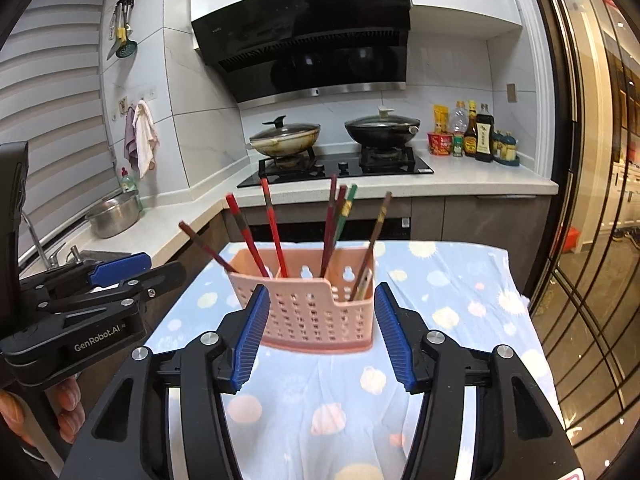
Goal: Organize utensils
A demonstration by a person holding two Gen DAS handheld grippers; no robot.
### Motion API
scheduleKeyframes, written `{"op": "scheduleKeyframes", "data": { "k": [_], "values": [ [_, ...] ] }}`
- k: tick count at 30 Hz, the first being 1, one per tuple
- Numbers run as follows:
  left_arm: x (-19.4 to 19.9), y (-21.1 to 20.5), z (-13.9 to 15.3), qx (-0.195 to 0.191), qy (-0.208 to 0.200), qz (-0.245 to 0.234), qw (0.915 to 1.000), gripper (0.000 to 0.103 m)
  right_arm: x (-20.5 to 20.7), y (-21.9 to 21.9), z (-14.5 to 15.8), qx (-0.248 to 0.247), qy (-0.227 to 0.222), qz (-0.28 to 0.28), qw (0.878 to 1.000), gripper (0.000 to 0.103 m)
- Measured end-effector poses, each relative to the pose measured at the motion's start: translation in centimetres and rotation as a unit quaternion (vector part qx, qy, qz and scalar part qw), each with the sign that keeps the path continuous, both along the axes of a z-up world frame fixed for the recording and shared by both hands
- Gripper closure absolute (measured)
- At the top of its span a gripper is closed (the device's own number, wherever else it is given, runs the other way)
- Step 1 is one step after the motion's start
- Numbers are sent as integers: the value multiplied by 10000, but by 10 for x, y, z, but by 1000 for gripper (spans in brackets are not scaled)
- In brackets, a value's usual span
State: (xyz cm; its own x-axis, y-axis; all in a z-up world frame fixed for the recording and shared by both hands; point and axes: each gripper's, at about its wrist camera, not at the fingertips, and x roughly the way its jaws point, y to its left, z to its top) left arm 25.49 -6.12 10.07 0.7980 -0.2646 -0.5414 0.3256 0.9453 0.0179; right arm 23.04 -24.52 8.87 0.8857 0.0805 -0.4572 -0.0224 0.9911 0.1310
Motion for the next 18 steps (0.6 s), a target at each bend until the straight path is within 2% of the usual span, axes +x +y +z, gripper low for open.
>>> {"op": "scheduleKeyframes", "data": {
  "k": [3,8,12,18],
  "values": [
    [-15,2,-7,32,-10,28,10000,48,-16,-2,-9,-35,97,-120,9999,49],
    [-34,6,-13,39,-16,54,10000,43,-38,-8,-22,11,215,-295,9993,45],
    [-47,6,-21,121,-51,115,9998,33,-52,-10,-27,-56,271,-434,9987,44],
    [-62,8,-36,147,36,188,9997,22,-77,-6,-37,-494,172,-672,9964,34]
  ]
}}
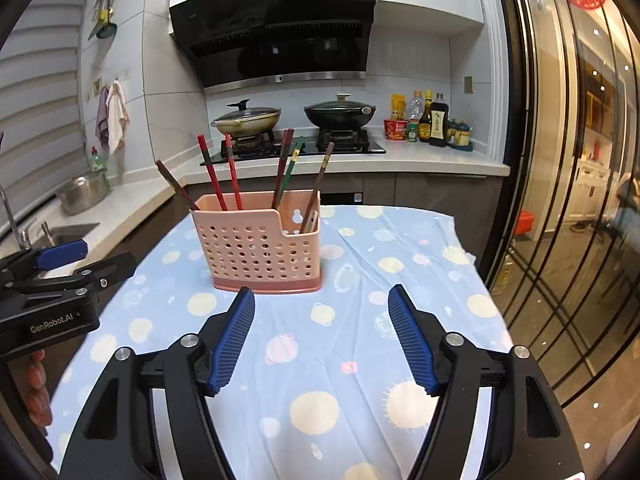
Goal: Organize utensils
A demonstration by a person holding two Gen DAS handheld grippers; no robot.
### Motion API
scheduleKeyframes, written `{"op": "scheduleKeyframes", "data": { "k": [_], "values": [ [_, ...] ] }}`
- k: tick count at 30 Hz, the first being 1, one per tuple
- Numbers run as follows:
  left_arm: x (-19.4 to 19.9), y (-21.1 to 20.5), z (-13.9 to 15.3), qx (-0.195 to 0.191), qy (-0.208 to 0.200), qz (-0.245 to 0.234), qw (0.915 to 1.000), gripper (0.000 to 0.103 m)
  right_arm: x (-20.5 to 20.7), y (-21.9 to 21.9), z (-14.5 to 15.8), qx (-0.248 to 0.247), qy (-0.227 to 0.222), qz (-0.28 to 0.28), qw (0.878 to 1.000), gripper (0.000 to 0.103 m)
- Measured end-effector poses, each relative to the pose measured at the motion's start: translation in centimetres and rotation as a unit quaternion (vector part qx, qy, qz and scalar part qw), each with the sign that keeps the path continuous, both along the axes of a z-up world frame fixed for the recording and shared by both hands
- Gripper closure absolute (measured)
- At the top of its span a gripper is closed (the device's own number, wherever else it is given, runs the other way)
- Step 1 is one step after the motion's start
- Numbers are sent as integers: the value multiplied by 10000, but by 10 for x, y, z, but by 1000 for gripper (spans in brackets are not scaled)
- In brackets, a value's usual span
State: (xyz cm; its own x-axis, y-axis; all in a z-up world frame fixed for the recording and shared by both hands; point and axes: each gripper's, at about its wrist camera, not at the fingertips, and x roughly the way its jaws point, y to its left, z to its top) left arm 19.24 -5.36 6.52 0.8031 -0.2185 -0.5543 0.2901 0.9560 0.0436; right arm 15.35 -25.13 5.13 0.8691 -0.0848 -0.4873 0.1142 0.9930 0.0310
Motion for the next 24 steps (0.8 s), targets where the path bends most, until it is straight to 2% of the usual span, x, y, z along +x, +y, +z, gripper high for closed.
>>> {"op": "scheduleKeyframes", "data": {
  "k": [5,9,13,16,24],
  "values": [
    [-11,0,-13,76,17,122,9999,12,-13,5,-7,-290,-66,-80,9995,20],
    [-19,0,-22,100,65,165,9998,7,-19,2,-12,-205,-39,-84,9997,19],
    [-23,3,-29,90,153,217,9996,7,-22,-1,-20,-56,34,-73,10000,16],
    [-25,5,-34,69,219,239,9995,7,-23,-5,-26,71,92,-100,9999,9],
    [-31,7,-46,26,370,295,9989,7,-28,-8,-40,214,208,-153,9994,7]
  ]
}}
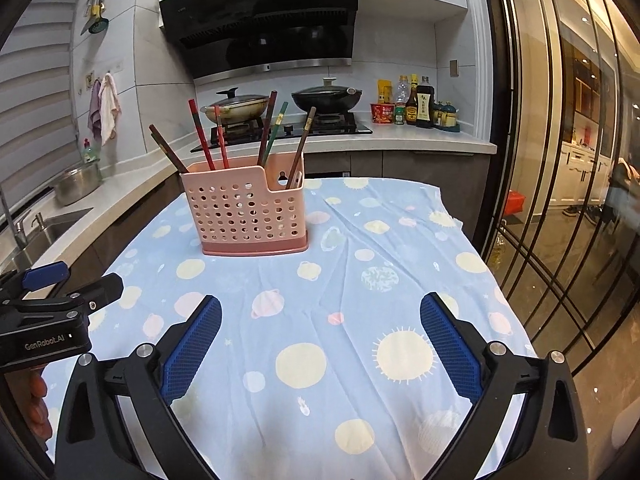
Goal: Organize utensils
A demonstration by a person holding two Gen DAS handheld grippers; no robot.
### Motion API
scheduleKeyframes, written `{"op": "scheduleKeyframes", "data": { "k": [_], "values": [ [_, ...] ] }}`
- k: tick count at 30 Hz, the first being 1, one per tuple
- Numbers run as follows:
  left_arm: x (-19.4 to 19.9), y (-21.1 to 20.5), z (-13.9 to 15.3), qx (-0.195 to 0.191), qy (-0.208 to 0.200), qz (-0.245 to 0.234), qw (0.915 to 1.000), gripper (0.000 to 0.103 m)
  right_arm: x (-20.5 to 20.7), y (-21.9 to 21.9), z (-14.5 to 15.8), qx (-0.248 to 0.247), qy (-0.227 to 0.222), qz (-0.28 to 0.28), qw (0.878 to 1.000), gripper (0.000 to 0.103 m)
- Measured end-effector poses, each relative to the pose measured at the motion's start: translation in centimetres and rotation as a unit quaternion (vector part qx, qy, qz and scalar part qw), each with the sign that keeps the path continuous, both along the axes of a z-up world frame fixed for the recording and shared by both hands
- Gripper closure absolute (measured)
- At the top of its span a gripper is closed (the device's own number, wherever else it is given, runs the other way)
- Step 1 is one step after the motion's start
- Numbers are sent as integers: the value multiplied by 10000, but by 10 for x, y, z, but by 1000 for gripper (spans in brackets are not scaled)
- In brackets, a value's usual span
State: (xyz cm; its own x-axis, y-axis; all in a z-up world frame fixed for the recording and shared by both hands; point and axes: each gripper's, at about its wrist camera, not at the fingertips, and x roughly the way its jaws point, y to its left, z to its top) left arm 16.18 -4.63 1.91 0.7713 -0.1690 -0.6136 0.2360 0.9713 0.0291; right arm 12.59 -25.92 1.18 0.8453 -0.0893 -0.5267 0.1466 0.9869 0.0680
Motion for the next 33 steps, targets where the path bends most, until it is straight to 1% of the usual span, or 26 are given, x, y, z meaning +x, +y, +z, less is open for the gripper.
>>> {"op": "scheduleKeyframes", "data": {
  "k": [3,6,10,13,18,24,33],
  "values": [
    [-1,1,-3,-2,38,19,10000,7,-1,2,-6,42,61,56,10000,7],
    [-3,2,-5,20,55,28,10000,7,-3,5,-9,-64,24,32,10000,7],
    [-5,3,-9,15,42,42,10000,7,-3,5,-13,6,56,40,10000,7],
    [-6,4,-11,13,26,39,10000,7,-1,7,-15,39,163,109,9998,7],
    [-9,3,-11,38,-38,20,10000,7,-2,13,-16,-74,114,109,9998,7],
    [-13,2,-12,56,-100,41,9999,7,-3,17,-17,-91,94,136,9998,7],
    [-18,-1,-11,60,-156,-62,9998,7,-3,17,-18,-66,123,139,9998,7]
  ]
}}
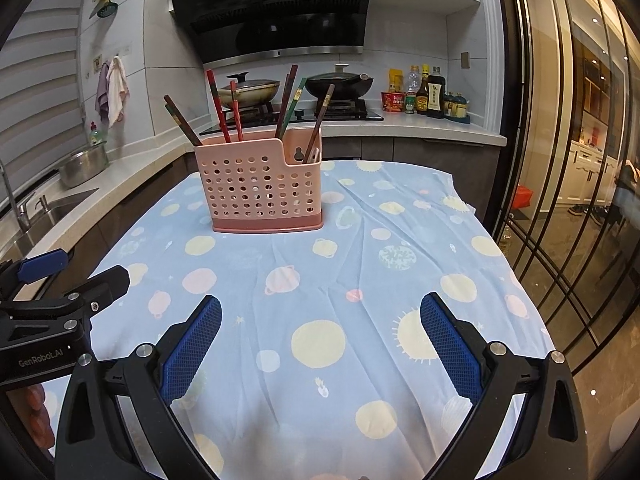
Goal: Organize utensils
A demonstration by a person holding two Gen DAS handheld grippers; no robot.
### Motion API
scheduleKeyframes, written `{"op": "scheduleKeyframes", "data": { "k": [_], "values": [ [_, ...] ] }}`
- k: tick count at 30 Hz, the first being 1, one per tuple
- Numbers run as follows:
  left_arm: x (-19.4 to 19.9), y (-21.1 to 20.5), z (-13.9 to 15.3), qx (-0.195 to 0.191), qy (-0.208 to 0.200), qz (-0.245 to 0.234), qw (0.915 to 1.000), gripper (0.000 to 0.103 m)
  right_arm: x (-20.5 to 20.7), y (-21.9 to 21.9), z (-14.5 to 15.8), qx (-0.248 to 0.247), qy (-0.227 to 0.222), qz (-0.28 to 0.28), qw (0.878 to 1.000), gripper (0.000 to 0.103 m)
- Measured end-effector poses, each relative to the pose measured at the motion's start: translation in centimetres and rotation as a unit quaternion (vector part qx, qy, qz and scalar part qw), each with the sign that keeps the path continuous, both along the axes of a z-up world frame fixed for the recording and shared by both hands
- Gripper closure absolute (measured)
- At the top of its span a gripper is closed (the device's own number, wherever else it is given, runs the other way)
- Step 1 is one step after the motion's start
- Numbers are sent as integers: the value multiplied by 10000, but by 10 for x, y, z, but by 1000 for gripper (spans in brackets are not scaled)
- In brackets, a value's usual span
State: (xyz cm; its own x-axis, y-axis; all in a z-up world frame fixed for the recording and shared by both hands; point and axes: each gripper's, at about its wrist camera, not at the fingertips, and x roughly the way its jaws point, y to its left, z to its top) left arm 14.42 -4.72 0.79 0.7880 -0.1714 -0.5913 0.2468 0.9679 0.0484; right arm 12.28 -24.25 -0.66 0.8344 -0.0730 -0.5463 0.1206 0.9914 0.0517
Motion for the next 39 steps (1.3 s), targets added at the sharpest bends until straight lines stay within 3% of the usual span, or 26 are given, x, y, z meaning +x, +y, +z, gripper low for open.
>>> {"op": "scheduleKeyframes", "data": {
  "k": [39],
  "values": [
    [6,16,-8,2,73,483,9988,7,3,-1,-5,7,102,-41,9999,7]
  ]
}}
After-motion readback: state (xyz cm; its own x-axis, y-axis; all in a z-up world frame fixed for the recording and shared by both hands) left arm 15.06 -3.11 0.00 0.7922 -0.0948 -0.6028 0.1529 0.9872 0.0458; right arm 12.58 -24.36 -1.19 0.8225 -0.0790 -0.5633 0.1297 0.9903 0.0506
